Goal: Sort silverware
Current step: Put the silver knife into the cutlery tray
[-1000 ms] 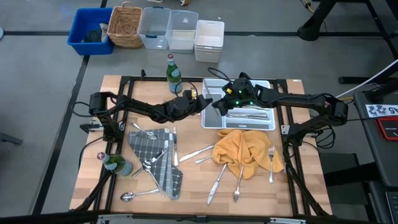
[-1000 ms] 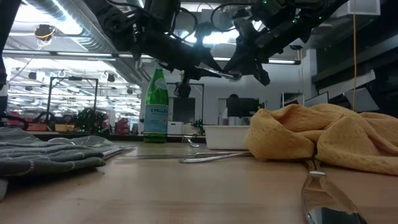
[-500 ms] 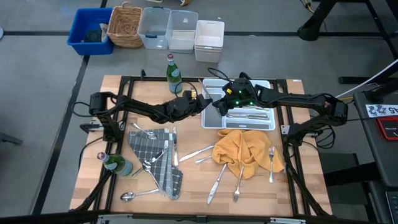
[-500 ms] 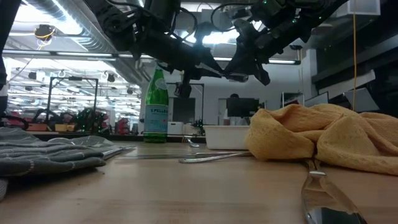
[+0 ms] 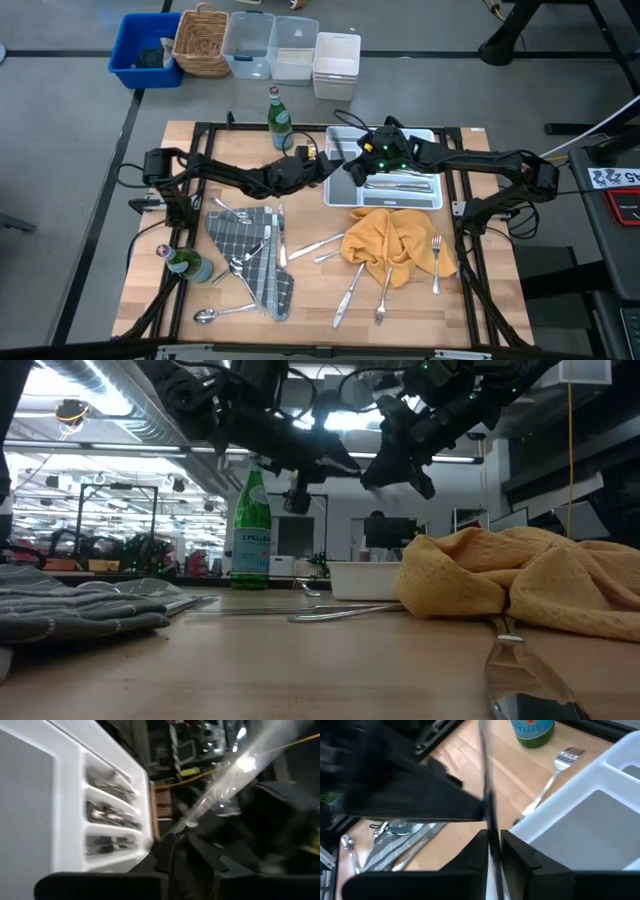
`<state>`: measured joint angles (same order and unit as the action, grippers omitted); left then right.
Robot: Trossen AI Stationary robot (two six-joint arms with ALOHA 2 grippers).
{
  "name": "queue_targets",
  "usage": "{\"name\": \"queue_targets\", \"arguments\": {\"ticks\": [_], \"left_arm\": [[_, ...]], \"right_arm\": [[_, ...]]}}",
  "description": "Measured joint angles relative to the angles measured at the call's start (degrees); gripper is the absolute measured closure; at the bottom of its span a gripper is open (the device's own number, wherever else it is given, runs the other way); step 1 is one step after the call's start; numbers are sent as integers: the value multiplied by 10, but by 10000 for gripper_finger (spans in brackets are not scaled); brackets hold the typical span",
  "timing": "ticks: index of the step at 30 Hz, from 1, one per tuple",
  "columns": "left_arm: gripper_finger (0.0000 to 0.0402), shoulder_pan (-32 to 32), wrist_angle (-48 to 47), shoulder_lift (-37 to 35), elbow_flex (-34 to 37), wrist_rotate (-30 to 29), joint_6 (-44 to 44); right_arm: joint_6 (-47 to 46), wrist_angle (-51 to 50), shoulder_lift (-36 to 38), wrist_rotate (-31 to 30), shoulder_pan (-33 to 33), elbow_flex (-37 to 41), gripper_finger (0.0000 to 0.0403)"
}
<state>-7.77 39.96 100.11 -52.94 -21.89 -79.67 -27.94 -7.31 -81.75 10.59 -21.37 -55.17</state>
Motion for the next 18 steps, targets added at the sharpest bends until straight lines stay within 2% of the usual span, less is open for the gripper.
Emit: {"name": "queue_targets", "arguments": {"ticks": [6, 18], "left_arm": [[369, 1, 13, -1, -1, 0, 18], [369, 16, 11, -1, -1, 13, 73]], "right_arm": [[0, 2, -3, -1, 0, 1, 388], [0, -20, -3, 19, 0, 0, 389]]}}
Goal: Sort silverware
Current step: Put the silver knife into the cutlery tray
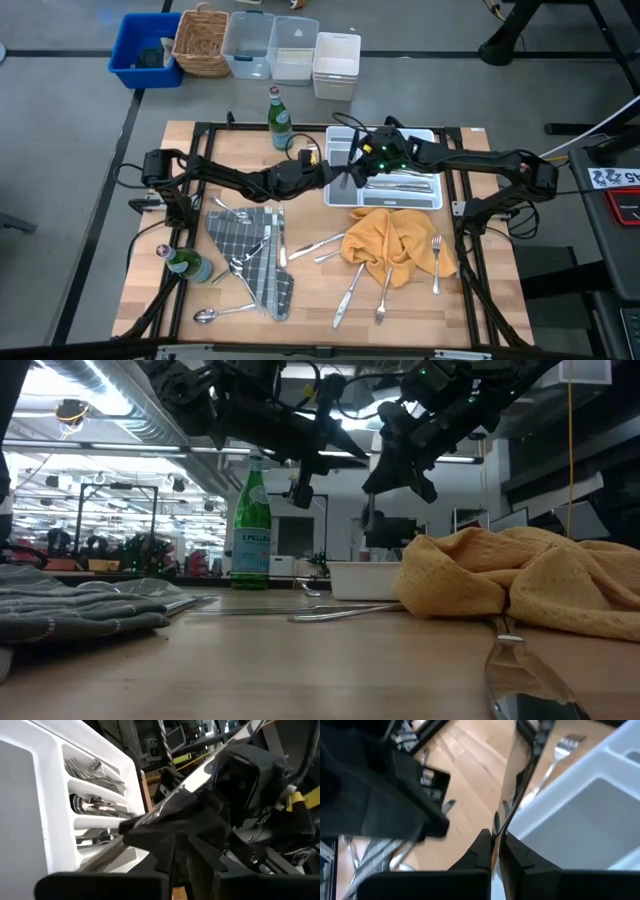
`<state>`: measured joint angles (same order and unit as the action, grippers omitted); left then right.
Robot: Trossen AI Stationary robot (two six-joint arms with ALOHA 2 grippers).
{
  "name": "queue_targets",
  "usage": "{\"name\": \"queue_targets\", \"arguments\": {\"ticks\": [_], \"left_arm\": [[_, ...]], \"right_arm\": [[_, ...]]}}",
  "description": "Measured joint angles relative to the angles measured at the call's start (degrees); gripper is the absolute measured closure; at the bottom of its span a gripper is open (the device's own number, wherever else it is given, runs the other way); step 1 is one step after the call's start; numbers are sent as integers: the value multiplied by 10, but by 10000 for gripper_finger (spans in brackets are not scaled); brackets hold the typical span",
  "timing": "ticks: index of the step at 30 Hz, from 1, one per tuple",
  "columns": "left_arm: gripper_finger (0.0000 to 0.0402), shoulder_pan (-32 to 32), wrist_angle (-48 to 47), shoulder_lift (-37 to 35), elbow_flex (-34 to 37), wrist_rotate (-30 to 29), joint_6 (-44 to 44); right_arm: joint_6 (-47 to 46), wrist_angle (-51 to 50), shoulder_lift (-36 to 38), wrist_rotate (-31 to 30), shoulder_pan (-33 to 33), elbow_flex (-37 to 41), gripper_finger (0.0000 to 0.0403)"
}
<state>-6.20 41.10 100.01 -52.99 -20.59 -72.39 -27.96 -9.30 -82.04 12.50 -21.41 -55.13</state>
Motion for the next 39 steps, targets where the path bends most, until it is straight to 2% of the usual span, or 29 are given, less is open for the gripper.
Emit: {"name": "queue_targets", "arguments": {"ticks": [4, 7, 12, 19, 30, 39], "left_arm": [[369, -1, -5, 0, 0, 20, 12], [369, -2, -8, 0, 0, 27, 22], [369, -3, -35, 1, 0, 41, 21], [369, -3, -63, 1, 0, 41, 23], [369, -22, -75, 1, 1, 43, 53], [369, -34, -75, 1, 1, 85, 82]], "right_arm": [[41, -71, 19, -5, 0, 0, 387], [79, -151, 37, -36, 0, 0, 388], [156, -277, 73, -127, 0, 0, 388], [240, -397, 96, -246, 0, -1, 388], [351, -428, 67, -250, 0, 58, 375], [389, -424, 67, -250, 0, 98, 374]]}}
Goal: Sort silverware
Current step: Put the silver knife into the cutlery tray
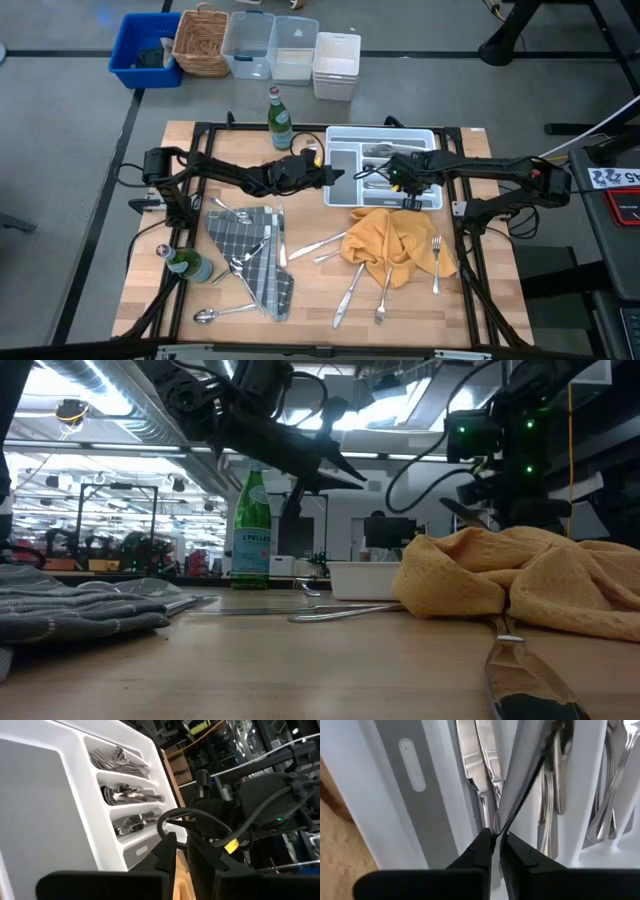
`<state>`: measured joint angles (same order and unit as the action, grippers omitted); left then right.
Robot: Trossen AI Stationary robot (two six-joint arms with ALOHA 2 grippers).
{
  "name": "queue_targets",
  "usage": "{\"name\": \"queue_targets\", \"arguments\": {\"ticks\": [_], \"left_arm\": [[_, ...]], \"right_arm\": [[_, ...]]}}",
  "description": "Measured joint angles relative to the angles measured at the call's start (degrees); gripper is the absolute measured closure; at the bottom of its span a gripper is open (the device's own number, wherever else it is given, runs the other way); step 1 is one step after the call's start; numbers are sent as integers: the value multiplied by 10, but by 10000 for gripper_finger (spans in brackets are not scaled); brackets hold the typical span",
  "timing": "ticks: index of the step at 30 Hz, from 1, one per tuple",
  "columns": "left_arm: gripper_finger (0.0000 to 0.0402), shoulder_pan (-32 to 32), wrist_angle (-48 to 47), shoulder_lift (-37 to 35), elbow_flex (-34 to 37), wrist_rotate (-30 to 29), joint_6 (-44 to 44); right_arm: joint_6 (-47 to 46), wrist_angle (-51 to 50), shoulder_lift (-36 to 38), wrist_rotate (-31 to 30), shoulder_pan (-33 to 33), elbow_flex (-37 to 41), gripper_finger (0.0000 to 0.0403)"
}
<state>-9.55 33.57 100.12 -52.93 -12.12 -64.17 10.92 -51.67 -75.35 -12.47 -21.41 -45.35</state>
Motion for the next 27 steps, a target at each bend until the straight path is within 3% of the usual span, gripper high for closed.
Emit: {"name": "queue_targets", "arguments": {"ticks": [7, 16, 27], "left_arm": [[369, -10, -5, 0, 0, 14, 18], [369, -22, -29, 0, 0, 40, 16], [369, -60, -203, -20, 0, 41, -3]], "right_arm": [[0, 27, 0, 0, 0, 11, 367], [-1, 28, 0, -15, 0, 11, 308], [-57, 28, 0, -21, 0, 11, 297]]}}
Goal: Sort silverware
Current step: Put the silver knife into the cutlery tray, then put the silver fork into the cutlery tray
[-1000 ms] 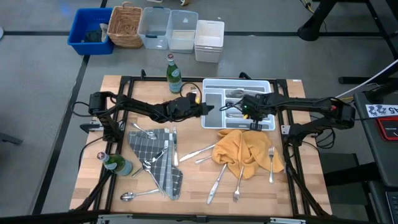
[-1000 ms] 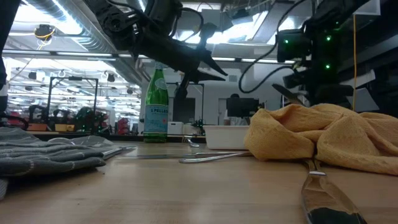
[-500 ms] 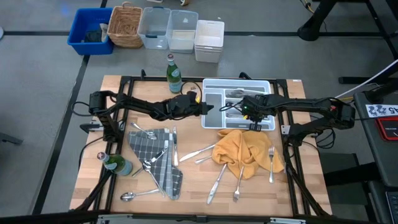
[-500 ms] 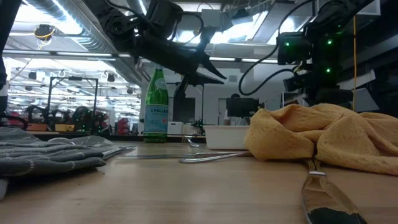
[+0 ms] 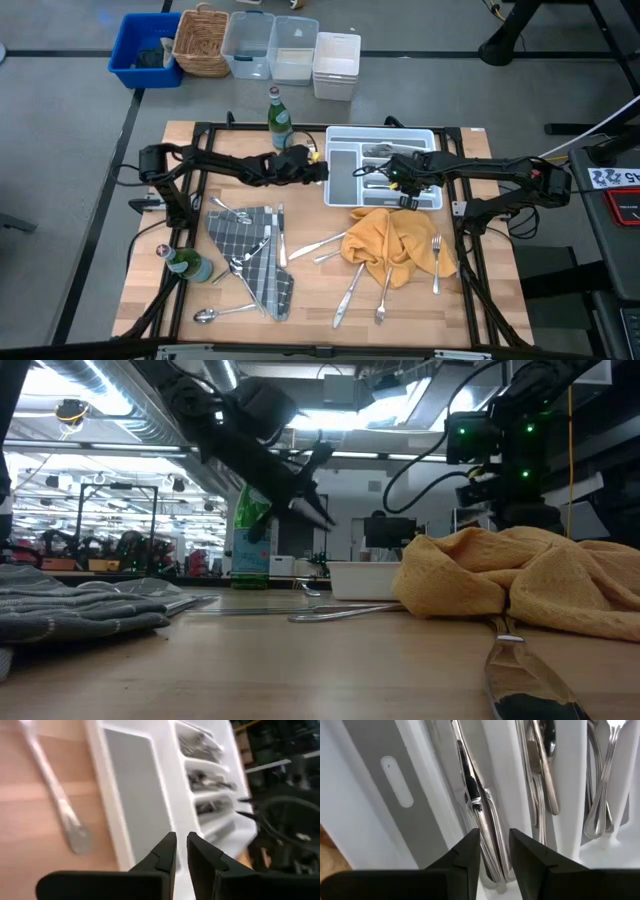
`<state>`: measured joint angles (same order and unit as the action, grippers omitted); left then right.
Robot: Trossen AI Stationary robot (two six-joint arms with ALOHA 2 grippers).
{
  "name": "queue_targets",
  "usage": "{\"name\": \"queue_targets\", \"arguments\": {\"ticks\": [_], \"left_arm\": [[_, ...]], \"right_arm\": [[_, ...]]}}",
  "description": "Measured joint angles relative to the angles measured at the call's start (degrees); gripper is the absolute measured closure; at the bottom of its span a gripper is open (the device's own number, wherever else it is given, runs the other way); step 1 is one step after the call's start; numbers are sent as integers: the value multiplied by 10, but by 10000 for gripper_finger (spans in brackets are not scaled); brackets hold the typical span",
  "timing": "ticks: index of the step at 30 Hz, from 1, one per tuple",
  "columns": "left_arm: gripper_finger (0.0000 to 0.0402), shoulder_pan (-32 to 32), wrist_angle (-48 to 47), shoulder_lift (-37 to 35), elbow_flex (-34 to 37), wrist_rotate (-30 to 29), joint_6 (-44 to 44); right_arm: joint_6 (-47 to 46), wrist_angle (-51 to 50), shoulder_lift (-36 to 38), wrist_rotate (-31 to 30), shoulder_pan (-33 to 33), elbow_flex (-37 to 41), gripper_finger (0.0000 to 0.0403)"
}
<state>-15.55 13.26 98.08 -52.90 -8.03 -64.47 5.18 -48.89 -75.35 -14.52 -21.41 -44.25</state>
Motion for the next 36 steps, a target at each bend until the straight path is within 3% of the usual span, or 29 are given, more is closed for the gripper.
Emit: {"name": "queue_targets", "arguments": {"ticks": [8, 17, 26, 36], "left_arm": [[369, -51, -56, -1, 0, -24, 30], [357, -80, -64, 20, 0, -35, 146], [285, -97, -62, 68, 0, -33, 80], [281, -110, 5, 112, 0, -31, 59]], "right_arm": [[-11, 3, 0, 1, 0, 0, 297], [-11, 25, 0, 1, 0, 0, 297], [-11, 26, 0, 2, 0, 0, 297], [-8, 39, 0, 2, 0, 0, 297]]}}
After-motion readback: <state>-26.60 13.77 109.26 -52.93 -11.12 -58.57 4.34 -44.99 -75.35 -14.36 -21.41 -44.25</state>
